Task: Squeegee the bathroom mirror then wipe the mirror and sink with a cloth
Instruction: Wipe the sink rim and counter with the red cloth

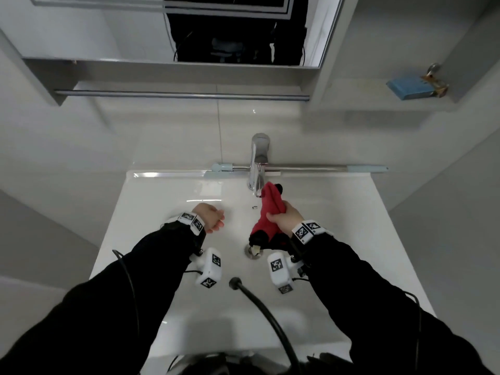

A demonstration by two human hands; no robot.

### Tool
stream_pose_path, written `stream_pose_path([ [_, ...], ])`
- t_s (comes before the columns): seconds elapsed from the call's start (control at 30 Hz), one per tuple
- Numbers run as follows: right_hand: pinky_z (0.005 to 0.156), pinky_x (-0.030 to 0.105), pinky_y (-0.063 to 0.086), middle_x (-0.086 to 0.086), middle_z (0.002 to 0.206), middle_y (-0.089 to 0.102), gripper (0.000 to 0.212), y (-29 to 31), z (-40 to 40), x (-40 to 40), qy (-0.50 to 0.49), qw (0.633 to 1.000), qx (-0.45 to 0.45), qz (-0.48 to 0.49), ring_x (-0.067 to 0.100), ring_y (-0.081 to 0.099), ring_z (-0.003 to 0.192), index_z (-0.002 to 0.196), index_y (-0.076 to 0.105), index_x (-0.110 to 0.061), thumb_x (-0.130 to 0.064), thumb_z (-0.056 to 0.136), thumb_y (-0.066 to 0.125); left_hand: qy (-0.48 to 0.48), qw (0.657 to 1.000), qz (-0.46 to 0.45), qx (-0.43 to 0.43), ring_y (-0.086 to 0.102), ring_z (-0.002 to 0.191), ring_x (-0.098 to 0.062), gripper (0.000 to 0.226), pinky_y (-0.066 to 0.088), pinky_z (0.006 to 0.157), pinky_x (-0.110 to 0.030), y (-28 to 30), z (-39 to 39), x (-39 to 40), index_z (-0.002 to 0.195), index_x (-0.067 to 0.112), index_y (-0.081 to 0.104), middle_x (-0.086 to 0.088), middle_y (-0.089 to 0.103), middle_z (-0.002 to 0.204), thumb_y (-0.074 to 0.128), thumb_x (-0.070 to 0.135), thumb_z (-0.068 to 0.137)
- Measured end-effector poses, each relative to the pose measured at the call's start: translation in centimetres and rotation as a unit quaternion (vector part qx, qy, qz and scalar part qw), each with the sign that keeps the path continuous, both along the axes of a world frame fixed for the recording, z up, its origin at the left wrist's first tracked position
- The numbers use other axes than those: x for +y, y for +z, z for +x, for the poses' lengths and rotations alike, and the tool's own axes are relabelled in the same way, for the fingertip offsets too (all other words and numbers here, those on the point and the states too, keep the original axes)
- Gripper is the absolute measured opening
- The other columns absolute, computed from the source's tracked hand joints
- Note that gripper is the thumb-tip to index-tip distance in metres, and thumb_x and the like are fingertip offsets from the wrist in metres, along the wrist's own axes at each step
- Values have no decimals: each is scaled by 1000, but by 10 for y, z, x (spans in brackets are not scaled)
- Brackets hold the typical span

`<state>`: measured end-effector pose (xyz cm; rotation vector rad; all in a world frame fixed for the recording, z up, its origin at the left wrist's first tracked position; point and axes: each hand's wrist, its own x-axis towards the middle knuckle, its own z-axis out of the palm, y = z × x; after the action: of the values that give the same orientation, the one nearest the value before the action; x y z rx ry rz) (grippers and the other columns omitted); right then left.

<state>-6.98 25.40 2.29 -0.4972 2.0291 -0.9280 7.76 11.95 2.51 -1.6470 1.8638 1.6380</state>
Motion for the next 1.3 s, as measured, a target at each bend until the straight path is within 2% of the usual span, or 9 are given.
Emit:
stream_pose_path([
  [0.43, 85, 27, 50, 10, 115, 67, 42, -17, 64, -31, 122, 991, -16, 53, 26, 65, 101, 122, 59, -14, -25, 83, 67, 77, 995, -60, 19, 48, 55, -14, 28, 39, 54, -22, 0, 73, -5, 69, 12, 51, -2, 55, 65, 44, 15, 96],
  [0.6, 74, 28, 53, -4, 78, 66, 45, -15, 87, -76, 248, 962, 50, 105, 18, 65, 74, 106, 65, -19, -23, 61, 64, 138, 987, -76, 2, 49, 56, -18, 20, 41, 55, -24, -8, 113, -32, 74, 8, 54, -6, 55, 68, 46, 10, 93],
  [0.67, 78, 29, 53, -7, 74, 62, 53, -15, 97, -97, 273, 953, 77, 111, 19, 64, 75, 101, 64, -23, -35, 50, 57, 122, 984, -125, -39, 62, 74, -26, 18, 51, 72, -31, -14, 131, -45, 84, 3, 63, -14, 66, 83, 49, 13, 91],
  [0.77, 75, 21, 44, -4, 86, 65, 50, -14, 114, -127, 285, 946, 123, 92, 21, 63, 83, 107, 63, -29, -37, 58, 56, 77, 971, -194, -119, 59, 110, -31, 29, 45, 93, -31, -22, 152, -63, 112, 5, 64, -16, 64, 117, 47, 19, 92],
  [0.87, 65, 12, 45, -3, 101, 66, 48, -14, 129, -163, 300, 930, 208, 41, 18, 67, 82, 118, 58, -35, -14, 77, 48, 72, 964, -226, -124, 44, 129, -27, 39, 35, 105, -30, -34, 165, -84, 131, 11, 52, -12, 47, 139, 48, 18, 92],
  [0.93, 81, 28, 50, -5, 118, 61, 58, -11, 136, -184, 355, 886, 296, 28, 25, 63, 99, 126, 49, -43, -10, 79, 42, 51, 959, -253, -117, 29, 139, -24, 57, 25, 112, -31, -38, 170, -93, 144, 14, 34, -9, 28, 151, 52, 17, 90],
  [1.07, 109, 42, 26, 2, 154, 23, 60, -23, 151, -226, 479, 765, 427, 45, 31, 23, 138, 141, 37, -31, -10, 86, 50, 52, 919, -391, -20, 24, 141, -28, 71, 20, 116, -31, -44, 178, -117, 147, 5, 24, -13, 21, 155, 49, -3, 81],
  [1.17, 118, 40, 9, 10, 159, 0, 66, -41, 167, -236, 559, 732, 385, 56, 32, -1, 146, 147, 28, -24, -19, 88, 57, -1, 897, -442, 17, 33, 137, -31, 62, 22, 115, -32, -50, 183, -127, 143, 3, 33, -16, 33, 150, 49, 0, 84],
  [1.3, 116, 51, 1, 8, 159, 3, 62, -62, 168, -219, 523, 725, 444, 46, 35, -3, 145, 147, 26, -27, -34, 91, 50, -134, 873, -469, 22, 36, 137, -29, 54, 18, 116, -34, -72, 183, -130, 142, 7, 38, -12, 36, 149, 53, 22, 92],
])
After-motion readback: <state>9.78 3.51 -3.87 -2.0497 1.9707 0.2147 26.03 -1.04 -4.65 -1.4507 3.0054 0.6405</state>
